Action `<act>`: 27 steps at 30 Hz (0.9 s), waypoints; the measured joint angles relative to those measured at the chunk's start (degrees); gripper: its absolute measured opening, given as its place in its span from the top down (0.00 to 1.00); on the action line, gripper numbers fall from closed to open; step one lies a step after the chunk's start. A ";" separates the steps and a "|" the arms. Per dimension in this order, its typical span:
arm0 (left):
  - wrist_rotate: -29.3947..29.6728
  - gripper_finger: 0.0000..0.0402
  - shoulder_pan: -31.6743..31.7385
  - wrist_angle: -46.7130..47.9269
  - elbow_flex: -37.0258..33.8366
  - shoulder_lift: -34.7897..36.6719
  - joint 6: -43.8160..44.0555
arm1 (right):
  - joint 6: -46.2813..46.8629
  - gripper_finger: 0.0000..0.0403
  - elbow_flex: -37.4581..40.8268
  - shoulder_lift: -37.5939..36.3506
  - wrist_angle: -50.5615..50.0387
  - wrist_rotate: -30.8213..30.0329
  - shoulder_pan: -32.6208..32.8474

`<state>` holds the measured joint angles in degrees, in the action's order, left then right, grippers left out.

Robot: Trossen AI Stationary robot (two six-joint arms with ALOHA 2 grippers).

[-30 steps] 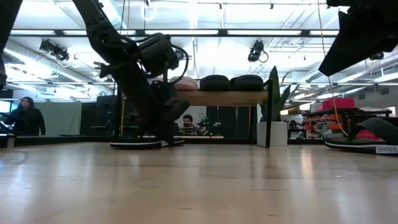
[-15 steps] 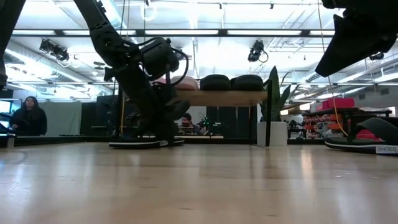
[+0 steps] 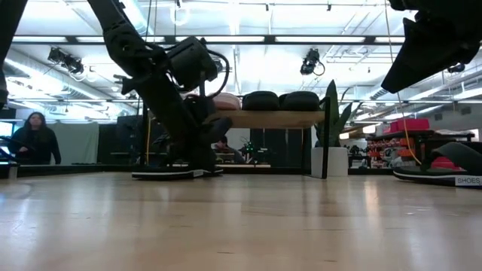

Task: Pick and place slides into the shelf
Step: Put the black slipper under the shelf

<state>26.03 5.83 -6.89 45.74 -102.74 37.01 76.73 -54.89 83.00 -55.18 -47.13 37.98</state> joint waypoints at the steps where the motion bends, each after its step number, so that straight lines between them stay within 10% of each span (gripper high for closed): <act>1: -0.15 0.98 -0.88 0.04 0.02 0.00 -0.02 | 0.00 0.62 0.00 0.00 0.00 0.00 0.01; 16: 5.01 0.97 -17.68 -3.97 0.08 9.89 -5.49 | 1.37 0.62 0.00 0.27 0.62 2.12 0.07; 27: 5.06 0.98 -22.52 -8.52 0.08 11.41 -13.78 | 30.06 0.62 0.02 7.40 -8.61 13.71 9.15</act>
<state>31.08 -16.69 -15.41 45.82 -91.33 23.24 106.79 -54.87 90.40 -63.79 -33.43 47.12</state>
